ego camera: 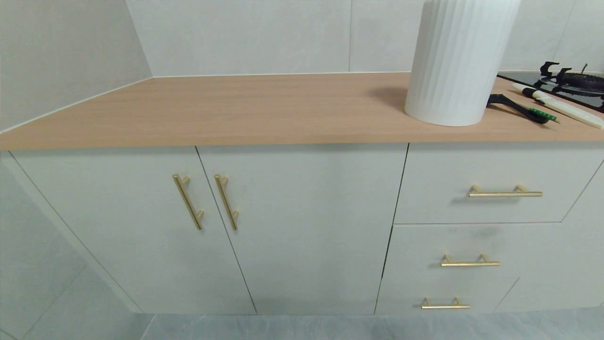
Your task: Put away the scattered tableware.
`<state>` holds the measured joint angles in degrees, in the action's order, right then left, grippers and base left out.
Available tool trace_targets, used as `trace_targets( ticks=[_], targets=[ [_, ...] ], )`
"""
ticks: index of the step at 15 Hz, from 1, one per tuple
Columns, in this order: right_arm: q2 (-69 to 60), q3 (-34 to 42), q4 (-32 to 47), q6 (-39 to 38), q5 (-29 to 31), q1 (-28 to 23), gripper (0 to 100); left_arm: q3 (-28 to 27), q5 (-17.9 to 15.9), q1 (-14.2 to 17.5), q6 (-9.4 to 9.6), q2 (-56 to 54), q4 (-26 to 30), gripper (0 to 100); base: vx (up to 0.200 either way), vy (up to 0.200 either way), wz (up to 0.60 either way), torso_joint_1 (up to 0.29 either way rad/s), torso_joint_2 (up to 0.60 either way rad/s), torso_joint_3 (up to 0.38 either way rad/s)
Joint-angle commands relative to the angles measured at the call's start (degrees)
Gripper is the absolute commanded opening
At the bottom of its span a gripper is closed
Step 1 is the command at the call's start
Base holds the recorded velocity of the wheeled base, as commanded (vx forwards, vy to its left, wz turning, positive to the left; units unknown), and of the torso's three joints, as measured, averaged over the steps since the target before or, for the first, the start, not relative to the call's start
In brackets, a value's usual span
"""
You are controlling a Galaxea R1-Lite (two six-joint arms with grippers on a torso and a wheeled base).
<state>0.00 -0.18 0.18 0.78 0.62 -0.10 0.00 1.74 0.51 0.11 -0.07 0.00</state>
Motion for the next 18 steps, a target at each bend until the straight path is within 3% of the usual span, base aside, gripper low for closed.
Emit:
trace_targets(
  ticks=[1,6,18],
  targets=[
    [0.1,0.0,0.0,0.0,0.0,0.0,100,0.0,0.0,0.0,0.07,0.1,0.0,100,0.0,-0.2,0.0,-0.007,0.0,0.002],
    [0.1,0.0,0.0,0.0,0.0,0.0,100,0.0,0.0,0.0,-0.2,0.1,0.0,100,0.0,-0.2,0.0,0.007,0.0,0.003],
    [0.1,0.0,0.0,0.0,-0.1,0.0,100,0.0,0.0,0.0,-0.29,0.1,0.0,100,0.0,0.0,0.0,0.0,0.0,0.0]
  ],
)
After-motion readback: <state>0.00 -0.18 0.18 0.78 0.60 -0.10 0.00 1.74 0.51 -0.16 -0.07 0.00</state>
